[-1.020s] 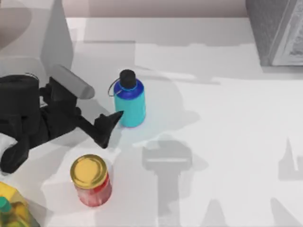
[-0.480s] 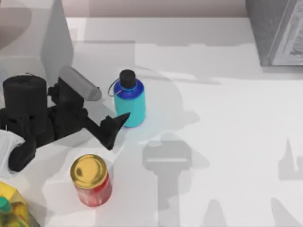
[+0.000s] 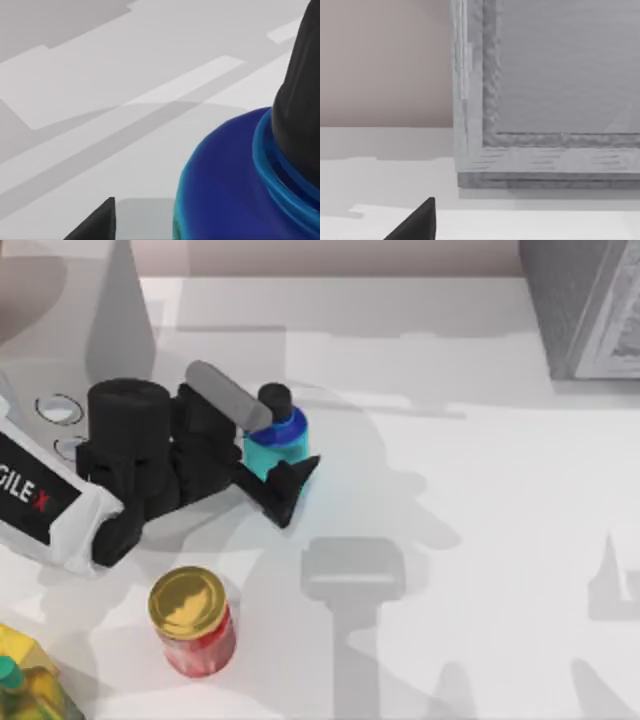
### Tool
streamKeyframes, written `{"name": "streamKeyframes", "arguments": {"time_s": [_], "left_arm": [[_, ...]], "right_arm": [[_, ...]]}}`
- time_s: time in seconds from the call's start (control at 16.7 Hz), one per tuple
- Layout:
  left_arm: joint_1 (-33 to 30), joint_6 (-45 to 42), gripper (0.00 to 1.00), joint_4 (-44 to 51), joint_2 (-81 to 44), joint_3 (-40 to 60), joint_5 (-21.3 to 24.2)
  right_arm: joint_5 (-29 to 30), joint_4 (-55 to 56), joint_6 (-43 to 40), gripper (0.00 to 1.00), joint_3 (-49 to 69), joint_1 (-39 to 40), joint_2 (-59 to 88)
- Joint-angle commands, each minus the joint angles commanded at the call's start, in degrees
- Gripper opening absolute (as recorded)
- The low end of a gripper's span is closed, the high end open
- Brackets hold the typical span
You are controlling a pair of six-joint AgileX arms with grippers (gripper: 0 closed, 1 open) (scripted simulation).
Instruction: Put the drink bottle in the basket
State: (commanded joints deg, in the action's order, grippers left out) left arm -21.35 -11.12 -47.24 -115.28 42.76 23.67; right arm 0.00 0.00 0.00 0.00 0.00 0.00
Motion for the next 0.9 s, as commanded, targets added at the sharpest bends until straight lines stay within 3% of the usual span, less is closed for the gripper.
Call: {"name": "streamKeyframes", "arguments": {"time_s": [0.3, 0.9], "left_arm": [[-0.28, 0.13, 1.00, -0.16, -0.65, 0.58, -0.24], [-0.28, 0.13, 0.25, -0.16, -0.65, 0.58, -0.24]], "right_arm": [[0.00, 0.00, 0.00, 1.00, 0.00, 0.00, 0.00], [0.00, 0.00, 0.00, 1.00, 0.00, 0.00, 0.00]]}}
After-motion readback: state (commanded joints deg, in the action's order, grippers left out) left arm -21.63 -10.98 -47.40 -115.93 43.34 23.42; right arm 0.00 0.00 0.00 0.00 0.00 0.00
